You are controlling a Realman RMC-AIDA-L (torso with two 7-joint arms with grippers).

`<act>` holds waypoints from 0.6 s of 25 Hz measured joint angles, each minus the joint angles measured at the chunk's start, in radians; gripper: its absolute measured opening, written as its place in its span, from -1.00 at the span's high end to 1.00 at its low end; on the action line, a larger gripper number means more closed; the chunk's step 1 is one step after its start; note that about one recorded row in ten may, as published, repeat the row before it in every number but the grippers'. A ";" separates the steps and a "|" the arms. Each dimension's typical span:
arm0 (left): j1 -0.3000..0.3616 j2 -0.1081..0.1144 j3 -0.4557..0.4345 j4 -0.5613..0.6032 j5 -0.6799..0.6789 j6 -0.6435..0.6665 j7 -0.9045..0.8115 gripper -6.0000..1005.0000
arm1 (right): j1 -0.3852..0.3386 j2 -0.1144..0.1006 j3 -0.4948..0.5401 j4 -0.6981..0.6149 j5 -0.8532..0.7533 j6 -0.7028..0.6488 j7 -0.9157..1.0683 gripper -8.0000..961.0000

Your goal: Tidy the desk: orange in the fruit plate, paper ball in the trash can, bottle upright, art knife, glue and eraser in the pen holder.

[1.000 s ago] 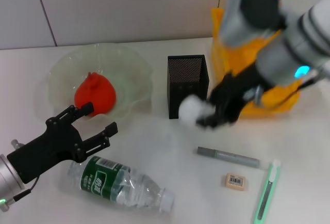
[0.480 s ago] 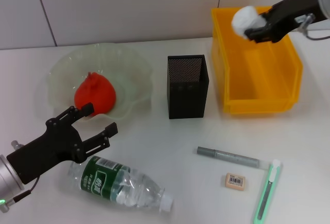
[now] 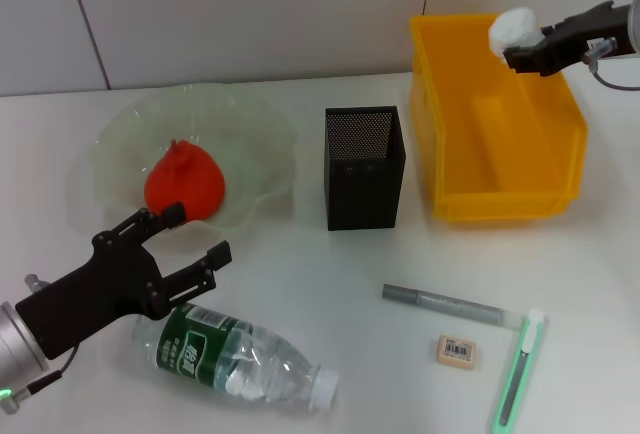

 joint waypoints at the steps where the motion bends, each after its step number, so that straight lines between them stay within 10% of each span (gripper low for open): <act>1: 0.000 0.000 0.000 0.000 0.000 0.000 0.000 -0.53 | -0.002 0.001 0.003 -0.008 0.005 0.018 0.008 -0.09; 15: 0.004 0.000 0.012 0.001 0.000 0.014 0.000 -0.51 | -0.029 0.001 0.007 0.018 0.084 -0.006 0.014 -0.57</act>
